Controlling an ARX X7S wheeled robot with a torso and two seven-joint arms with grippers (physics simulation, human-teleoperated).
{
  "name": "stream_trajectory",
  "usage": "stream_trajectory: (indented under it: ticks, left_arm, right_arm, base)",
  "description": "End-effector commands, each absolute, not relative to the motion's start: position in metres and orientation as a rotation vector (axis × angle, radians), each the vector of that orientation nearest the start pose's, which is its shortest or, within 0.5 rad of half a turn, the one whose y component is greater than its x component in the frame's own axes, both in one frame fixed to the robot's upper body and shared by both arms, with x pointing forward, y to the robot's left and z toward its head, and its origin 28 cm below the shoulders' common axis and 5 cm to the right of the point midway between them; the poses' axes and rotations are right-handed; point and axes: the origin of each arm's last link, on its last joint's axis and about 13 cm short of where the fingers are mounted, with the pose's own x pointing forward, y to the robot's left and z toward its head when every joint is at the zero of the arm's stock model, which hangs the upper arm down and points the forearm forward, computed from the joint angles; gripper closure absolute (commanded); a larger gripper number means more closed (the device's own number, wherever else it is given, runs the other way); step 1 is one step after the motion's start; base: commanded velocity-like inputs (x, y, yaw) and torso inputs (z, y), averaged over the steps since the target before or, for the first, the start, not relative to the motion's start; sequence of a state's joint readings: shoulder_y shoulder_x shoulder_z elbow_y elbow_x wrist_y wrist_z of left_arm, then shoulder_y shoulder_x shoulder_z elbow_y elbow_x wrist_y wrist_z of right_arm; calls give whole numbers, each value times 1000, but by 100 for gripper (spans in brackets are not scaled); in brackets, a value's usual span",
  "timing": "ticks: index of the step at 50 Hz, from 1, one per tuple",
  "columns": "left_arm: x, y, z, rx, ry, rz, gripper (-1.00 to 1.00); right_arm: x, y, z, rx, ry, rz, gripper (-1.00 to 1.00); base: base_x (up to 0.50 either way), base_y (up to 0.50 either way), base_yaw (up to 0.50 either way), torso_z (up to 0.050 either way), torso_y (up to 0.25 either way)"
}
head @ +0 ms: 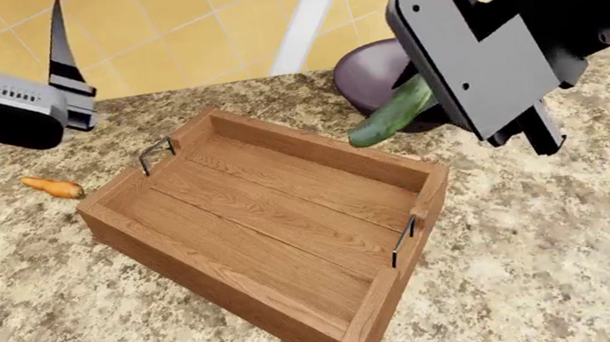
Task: Place the two vegetables and bowl onto the tray for setting up a vegetable dip station.
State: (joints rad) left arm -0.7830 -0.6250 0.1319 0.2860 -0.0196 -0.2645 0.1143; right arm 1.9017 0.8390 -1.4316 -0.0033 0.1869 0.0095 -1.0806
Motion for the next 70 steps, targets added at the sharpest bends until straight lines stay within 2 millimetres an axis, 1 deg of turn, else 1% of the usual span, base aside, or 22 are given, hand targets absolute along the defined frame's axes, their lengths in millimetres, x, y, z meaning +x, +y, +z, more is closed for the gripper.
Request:
stream_trajectory:
  ticks: [1,6,7,8,10,13,15,18,20,23,33,35,46,55,61,70]
  left_arm:
    - [286,316,286,667,-692,5,-100]
    - [282,319,288,670,-693,16,-100]
    - [276,325,287,669,-684,34,-100]
    - [275,325,287,669,-683,35,-100]
    - [275,325,287,670,-682,36,-100]
    - [275,325,286,671,-678,36,-100]
    - [274,326,286,671,-677,37,-100]
    - [274,326,284,671,-674,38,-100]
    - [274,326,284,671,-673,37,-100]
    - [274,326,281,670,-670,33,-100]
    - [276,328,278,661,-662,38,-100]
    - [276,329,278,660,-661,41,-100]
    - [278,327,277,662,-656,39,-100]
    - [280,327,275,658,-652,36,-100]
    - [283,327,272,653,-647,33,-100]
    - [283,329,269,645,-642,39,-100]
  right_arm:
    - [346,-136,417,-1860,-277,1189,100]
    - [368,-124,412,-1877,-358,1248,100]
    - [383,-103,389,-1866,-429,1355,100]
    - [388,-112,387,-1880,-457,1365,100]
    - [390,-112,383,-1857,-453,1376,100]
    - [391,-110,378,-1855,-457,1397,100]
    - [391,-110,374,-1838,-413,1405,100]
    - [391,-109,366,-1833,-404,1438,100]
    - [392,-110,363,-1847,-393,1463,100]
    - [392,-108,361,-1817,-373,1470,100]
    - [396,-102,350,-1822,-428,1536,100]
    - [395,-100,349,-1812,-465,1552,100]
    - [393,-104,340,-1787,-475,1571,100]
    - [383,-106,338,-1756,-448,1598,100]
    - [375,-102,341,-1727,-434,1619,100]
    - [375,-95,346,-1724,-433,1637,100]
  base:
    - [0,0,0,0,0]
    - [0,0,0,0,0]
    - [0,0,0,0,0]
    - [0,0,0,0,0]
    - [0,0,0,0,0]
    - [0,0,0,0,0]
    - [0,0,0,0,0]
    - [0,0,0,0,0]
    - [0,0,0,0,0]
    - [0,0,0,0,3]
    - [0,0,0,0,0]
    - [0,0,0,0,0]
    - [0,0,0,0,0]
    - [0,0,0,0,1]
    - [0,0,0,0,0]
    - [0,0,0,0,0]
